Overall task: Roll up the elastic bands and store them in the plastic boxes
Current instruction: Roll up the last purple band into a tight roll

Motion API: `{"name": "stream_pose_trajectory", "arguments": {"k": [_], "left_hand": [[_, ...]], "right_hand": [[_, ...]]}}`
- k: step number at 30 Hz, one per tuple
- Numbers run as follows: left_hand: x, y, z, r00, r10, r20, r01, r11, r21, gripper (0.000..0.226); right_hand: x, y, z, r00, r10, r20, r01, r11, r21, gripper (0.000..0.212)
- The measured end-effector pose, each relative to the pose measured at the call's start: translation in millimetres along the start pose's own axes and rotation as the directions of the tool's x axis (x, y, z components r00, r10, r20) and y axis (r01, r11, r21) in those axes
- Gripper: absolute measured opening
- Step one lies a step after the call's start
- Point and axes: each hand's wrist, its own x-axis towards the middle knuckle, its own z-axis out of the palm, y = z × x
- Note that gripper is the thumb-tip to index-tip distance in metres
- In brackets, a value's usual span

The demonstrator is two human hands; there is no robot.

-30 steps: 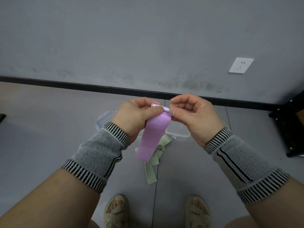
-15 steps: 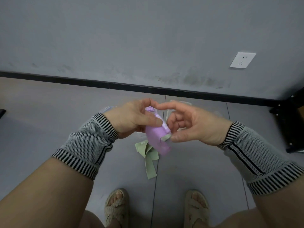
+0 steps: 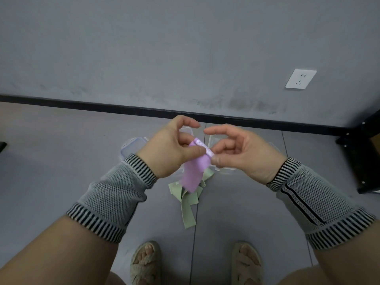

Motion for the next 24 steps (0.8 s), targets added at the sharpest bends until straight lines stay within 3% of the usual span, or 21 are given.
{"name": "stream_pose_trajectory", "arguments": {"k": [3,6,9,11,13,14,16,18,20,22,24], "left_hand": [[0,-1,6,0.991,0.107,-0.085,-0.103,0.993,0.052,0.038],[0,-5,11,0.970,0.179,-0.162,-0.144,0.967,0.209,0.036],[1,-9,14,0.902,0.283,-0.327,-0.187,0.937,0.294,0.033],[0,-6,17,0.868,0.213,-0.448,-0.130,0.970,0.207,0.023],[-1,-3,21,0.864,-0.024,-0.502,0.003,0.999,-0.042,0.019],[-2,-1,24,0.868,-0.171,-0.467,0.076,0.973,-0.217,0.021],[-6,3,26,0.880,-0.416,-0.228,0.272,0.836,-0.476,0.028],[-11,5,29,0.845,-0.522,0.118,0.516,0.735,-0.440,0.045],[-13,4,37,0.784,-0.513,0.349,0.614,0.725,-0.313,0.062],[-11,2,46,0.798,-0.446,0.406,0.590,0.715,-0.374,0.073],[-6,2,50,0.898,-0.344,0.273,0.439,0.665,-0.604,0.074]], "right_hand": [[1,0,1,0.995,-0.019,-0.100,0.023,0.999,0.037,0.025],[3,0,5,0.987,-0.044,-0.154,0.046,0.999,0.009,0.021],[5,-1,7,0.960,-0.088,-0.266,0.111,0.991,0.072,0.022],[6,-1,8,0.939,-0.085,-0.335,0.147,0.975,0.164,0.022],[8,-2,9,0.922,-0.053,-0.384,0.173,0.943,0.286,0.022],[8,-3,10,0.918,-0.027,-0.396,0.177,0.920,0.348,0.022],[8,-5,11,0.919,0.022,-0.394,0.167,0.883,0.439,0.024],[7,-6,12,0.922,0.048,-0.385,0.158,0.861,0.484,0.024],[8,-8,13,0.919,0.058,-0.389,0.164,0.842,0.513,0.023],[8,-10,14,0.915,0.065,-0.398,0.174,0.826,0.535,0.023],[8,-10,15,0.911,0.068,-0.406,0.182,0.818,0.546,0.023]]}}
